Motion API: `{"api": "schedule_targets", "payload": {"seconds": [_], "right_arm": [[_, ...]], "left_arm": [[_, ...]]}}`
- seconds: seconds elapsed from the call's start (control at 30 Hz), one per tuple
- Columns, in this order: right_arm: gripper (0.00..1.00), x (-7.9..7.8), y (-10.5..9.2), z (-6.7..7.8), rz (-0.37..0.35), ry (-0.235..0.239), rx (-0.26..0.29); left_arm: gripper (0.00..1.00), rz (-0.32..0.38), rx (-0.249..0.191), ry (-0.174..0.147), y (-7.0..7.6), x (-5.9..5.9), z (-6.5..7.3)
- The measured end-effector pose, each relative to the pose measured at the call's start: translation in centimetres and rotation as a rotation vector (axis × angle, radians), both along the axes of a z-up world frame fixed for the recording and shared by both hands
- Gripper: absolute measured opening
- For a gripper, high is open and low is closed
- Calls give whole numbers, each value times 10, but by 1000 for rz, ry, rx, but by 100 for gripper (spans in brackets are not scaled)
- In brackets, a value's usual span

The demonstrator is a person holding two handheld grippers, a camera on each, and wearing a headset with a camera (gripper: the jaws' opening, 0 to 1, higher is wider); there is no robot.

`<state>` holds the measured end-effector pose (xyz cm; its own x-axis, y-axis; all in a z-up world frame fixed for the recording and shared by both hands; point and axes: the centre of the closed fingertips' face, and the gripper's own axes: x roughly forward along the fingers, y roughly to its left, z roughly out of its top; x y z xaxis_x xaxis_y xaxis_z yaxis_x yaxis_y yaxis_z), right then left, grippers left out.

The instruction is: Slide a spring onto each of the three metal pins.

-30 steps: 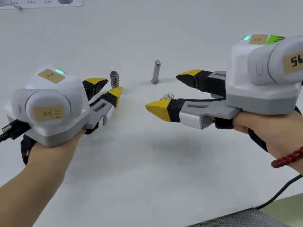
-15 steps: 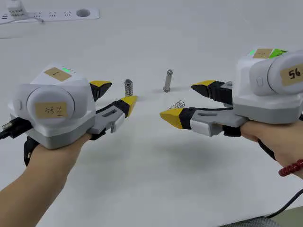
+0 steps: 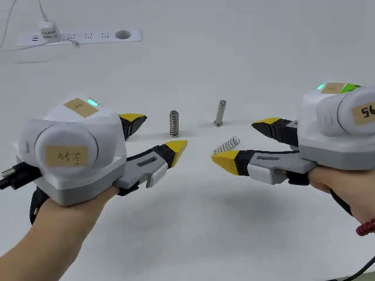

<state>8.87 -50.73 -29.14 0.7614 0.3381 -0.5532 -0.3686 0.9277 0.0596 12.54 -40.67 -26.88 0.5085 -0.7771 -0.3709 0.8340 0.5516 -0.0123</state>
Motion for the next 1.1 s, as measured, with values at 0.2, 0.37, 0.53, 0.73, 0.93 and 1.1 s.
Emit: {"api": "schedule_targets", "payload": {"seconds": [0.2, 0.37, 0.53, 0.73, 0.93, 1.1], "right_arm": [[61, -2, -2, 1, -11, 1, 0], [61, -5, -2, -1, -14, 10, -2], [61, -7, -1, 0, -2, 10, -1], [60, -7, -3, 2, 11, 11, -12], [61, -8, -6, 2, 11, 15, -16], [61, -10, -7, 1, 10, 18, -14]], "left_arm": [[57, 6, -4, 5, 7, -6, 4], [63, 9, -7, 13, 14, -10, 6], [71, 14, -1, 21, 20, -15, 5], [79, 49, -8, 14, 30, -17, 9], [91, 61, -10, 25, 35, -19, 10], [95, 74, -11, 28, 40, -18, 11]]}}
